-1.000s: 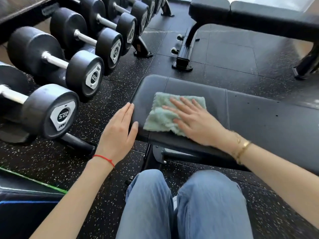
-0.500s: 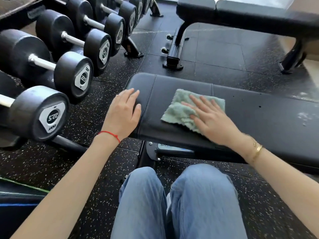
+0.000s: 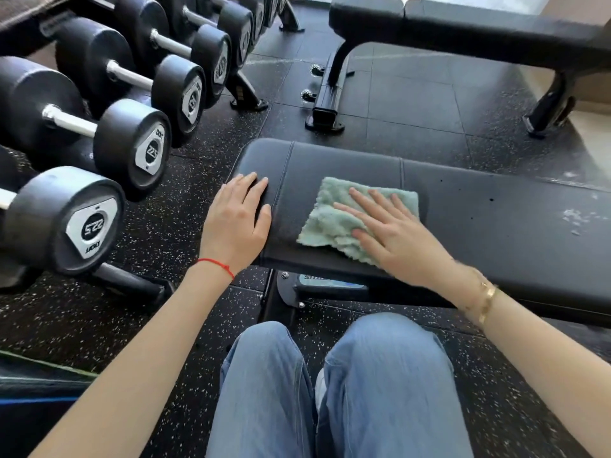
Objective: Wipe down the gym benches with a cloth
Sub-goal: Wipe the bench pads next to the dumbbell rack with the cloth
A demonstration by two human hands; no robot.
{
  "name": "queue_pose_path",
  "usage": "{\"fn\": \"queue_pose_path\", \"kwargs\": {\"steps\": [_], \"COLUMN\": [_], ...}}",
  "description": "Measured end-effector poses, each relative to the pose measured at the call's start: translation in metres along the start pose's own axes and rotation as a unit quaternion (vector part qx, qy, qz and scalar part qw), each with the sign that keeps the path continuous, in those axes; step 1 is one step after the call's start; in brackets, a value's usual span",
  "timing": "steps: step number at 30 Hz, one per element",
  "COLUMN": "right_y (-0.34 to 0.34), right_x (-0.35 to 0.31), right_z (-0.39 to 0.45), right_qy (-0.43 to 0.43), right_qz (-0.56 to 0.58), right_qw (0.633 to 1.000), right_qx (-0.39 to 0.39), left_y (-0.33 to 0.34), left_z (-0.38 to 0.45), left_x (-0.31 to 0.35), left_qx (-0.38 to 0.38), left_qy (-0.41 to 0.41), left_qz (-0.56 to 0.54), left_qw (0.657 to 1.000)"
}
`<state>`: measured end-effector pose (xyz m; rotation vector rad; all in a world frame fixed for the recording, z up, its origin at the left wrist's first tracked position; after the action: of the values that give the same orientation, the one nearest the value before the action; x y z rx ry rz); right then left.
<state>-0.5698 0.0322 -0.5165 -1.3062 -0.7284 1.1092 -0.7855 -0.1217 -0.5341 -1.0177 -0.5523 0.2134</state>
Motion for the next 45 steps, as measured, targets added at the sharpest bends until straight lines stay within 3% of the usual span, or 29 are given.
{"fn": "queue_pose_path", "kwargs": {"steps": [4,6,9,12,14,17,21,24,28,30,35,38,41,45], "right_y": [-0.001,0.006,0.017,0.014,0.005,-0.006,-0.004,0.009,0.007,0.002,-0.010,-0.002,0.012,0.007], "right_x": [0.043,0.036,-0.002,-0.030,-0.021,0.023,0.039,0.001,-0.036,-0.026,0.058,0.057,0.011,-0.028], "right_z": [0.072,0.104,0.097,0.033,-0.001,0.002,0.077,0.095,0.031,-0.003,0.030,0.090,0.099,0.026], "right_qy": [0.141,0.164,0.073,-0.042,-0.046,0.039,0.161,0.109,-0.026,-0.031,0.133,0.188,0.101,-0.025], "right_qz": [-0.031,-0.040,-0.021,0.002,0.007,-0.026,-0.029,-0.025,-0.003,-0.002,-0.022,-0.041,-0.023,0.006], "right_qw": [0.990,0.986,0.997,0.999,0.999,0.999,0.986,0.993,1.000,1.000,0.991,0.981,0.994,1.000], "right_qx": [-0.004,-0.016,-0.016,-0.006,-0.002,0.000,-0.020,-0.024,-0.006,0.002,0.004,-0.011,-0.016,0.005], "left_y": [0.001,0.001,0.002,0.003,0.003,0.004,0.003,0.003,0.003,0.003,0.004,0.004,0.004,0.003], "left_z": [0.000,0.000,-0.001,-0.001,-0.001,-0.001,-0.002,-0.002,-0.002,-0.002,-0.002,-0.002,-0.002,-0.003], "left_x": [0.000,-0.001,-0.002,-0.003,-0.003,-0.004,-0.003,-0.003,-0.004,-0.004,-0.003,-0.002,-0.002,-0.002], "left_qx": [0.012,0.019,0.024,0.024,0.025,0.030,0.039,0.039,0.036,0.038,0.045,0.049,0.049,0.039], "left_qy": [-0.001,-0.001,0.000,0.001,0.002,0.002,0.001,0.001,0.005,0.007,0.003,-0.001,-0.002,-0.003], "left_qz": [0.002,0.002,-0.001,-0.002,0.000,0.000,-0.003,-0.002,-0.001,-0.001,0.002,0.002,0.001,0.000], "left_qw": [1.000,1.000,1.000,1.000,1.000,1.000,0.999,0.999,0.999,0.999,0.999,0.999,0.999,0.999]}}
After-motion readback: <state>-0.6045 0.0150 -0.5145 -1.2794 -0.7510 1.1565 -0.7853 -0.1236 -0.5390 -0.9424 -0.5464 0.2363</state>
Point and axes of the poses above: each hand's wrist, its own z-axis towards the middle knuckle, its own y-axis out of the palm, x = y × z, the point moved 3 cm from there along z, towards the middle knuckle, and after that the axes turned 7 degrees about x, right-handed, at the moved point
